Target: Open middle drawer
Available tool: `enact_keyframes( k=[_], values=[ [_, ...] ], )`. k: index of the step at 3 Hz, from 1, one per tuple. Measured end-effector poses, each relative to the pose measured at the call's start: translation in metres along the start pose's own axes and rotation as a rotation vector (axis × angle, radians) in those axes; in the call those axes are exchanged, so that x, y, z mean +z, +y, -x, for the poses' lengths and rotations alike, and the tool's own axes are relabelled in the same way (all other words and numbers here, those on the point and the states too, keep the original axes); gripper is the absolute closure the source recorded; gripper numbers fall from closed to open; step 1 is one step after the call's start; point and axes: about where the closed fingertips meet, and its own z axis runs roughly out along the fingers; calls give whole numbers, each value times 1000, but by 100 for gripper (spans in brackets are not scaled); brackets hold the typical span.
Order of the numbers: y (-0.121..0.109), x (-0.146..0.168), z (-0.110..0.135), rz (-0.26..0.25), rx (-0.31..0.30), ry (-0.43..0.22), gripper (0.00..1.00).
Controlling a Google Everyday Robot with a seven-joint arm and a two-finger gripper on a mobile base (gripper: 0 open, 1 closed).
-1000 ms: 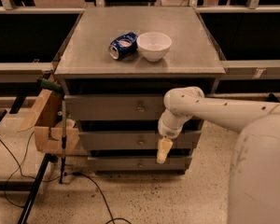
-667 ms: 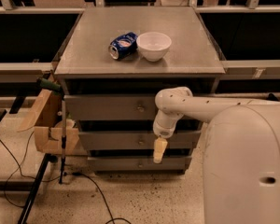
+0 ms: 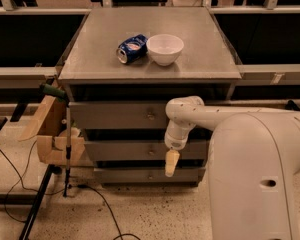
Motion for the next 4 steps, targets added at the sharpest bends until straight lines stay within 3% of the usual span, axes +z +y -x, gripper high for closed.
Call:
enact_keyframes(
  k=[2,4],
  values=[
    [-14,21,0,-49,9,-59,0],
    [-36,35,11,-163,51,-150,0]
  ],
)
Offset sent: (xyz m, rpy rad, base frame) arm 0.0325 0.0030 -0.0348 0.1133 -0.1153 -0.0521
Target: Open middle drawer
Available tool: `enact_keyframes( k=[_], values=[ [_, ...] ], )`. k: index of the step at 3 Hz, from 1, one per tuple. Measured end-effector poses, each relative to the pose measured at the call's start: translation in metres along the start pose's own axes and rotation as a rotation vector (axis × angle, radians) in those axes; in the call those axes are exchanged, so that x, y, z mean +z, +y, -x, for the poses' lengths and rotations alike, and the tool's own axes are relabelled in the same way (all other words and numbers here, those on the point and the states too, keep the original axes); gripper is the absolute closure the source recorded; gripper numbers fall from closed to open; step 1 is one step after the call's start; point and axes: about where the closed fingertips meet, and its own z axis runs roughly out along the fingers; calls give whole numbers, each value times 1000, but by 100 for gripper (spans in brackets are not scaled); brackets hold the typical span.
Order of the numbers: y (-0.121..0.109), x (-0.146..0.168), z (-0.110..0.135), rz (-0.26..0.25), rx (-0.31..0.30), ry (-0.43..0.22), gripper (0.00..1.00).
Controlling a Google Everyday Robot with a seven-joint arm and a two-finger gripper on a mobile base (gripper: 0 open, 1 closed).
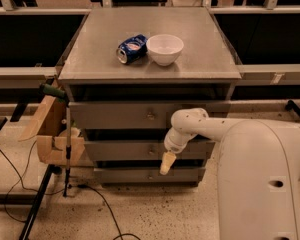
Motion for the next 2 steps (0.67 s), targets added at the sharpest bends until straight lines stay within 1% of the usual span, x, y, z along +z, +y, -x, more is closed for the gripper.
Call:
enact_keyframes(
  k=[1,2],
  values=[
    [-6,19,3,14,19,-4,0],
    [-10,35,0,39,42,-6,25]
  ],
)
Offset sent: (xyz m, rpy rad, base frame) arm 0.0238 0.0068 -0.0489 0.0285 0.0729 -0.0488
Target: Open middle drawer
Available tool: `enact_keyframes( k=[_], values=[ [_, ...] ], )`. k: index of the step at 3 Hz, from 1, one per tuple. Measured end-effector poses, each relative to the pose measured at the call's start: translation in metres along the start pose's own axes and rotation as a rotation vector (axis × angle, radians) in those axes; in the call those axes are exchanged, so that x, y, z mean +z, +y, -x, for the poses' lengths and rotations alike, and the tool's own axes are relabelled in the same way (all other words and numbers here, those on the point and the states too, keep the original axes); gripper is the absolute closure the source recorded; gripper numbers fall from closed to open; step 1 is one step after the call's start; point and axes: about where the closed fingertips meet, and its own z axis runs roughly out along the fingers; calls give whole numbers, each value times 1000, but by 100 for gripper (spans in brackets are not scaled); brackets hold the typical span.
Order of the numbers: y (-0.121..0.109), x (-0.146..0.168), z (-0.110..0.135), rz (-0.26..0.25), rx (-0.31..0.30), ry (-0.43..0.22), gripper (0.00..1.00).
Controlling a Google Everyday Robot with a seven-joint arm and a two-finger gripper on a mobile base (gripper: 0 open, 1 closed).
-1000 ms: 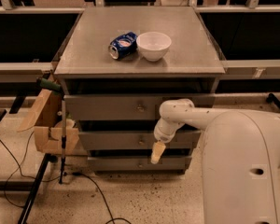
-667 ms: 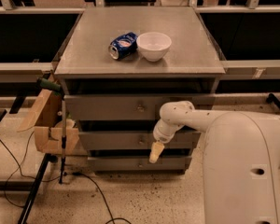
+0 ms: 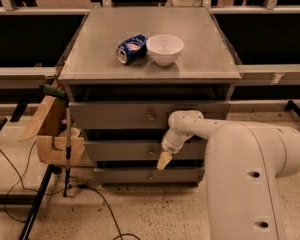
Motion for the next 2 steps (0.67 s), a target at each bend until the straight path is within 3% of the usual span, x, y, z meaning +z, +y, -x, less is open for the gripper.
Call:
enact_keyframes(
  k=[1,2],
  values=[
    [0,-4,1,0,0,0,48],
    [-2,-10,4,0,0,0,78]
  ],
)
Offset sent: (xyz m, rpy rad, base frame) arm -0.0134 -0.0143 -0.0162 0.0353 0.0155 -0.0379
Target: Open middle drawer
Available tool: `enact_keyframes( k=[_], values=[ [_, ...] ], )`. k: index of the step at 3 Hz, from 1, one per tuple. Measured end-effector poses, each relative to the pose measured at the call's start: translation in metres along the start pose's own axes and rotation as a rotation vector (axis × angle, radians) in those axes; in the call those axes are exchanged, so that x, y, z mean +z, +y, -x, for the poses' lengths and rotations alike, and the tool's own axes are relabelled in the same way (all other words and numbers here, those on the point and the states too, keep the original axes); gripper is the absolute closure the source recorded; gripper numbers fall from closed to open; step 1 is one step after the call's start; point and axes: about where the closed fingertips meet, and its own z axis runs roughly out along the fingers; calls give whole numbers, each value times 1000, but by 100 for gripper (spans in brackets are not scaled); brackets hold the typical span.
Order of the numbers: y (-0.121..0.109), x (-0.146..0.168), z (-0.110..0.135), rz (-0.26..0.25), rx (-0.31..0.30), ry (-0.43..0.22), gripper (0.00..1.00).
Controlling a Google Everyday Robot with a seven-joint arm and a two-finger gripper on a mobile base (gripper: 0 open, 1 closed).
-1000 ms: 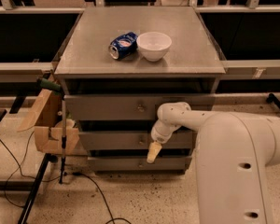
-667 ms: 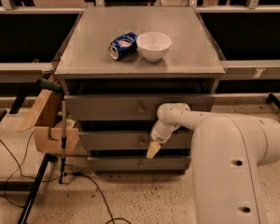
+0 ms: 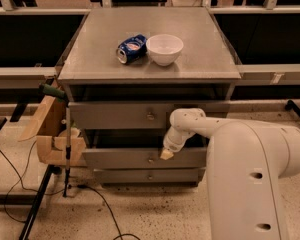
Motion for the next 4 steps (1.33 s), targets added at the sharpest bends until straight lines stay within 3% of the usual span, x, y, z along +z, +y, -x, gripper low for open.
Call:
enact_keyframes(
  k=[1,2,3,4],
  values=[
    [0,-1,0,0,0,0,100],
    [5,0,-5,7,3,-3,86],
    [9,0,-7,10,2,-10,64],
    [26,2,-14,32,-8,-20,33]
  ],
)
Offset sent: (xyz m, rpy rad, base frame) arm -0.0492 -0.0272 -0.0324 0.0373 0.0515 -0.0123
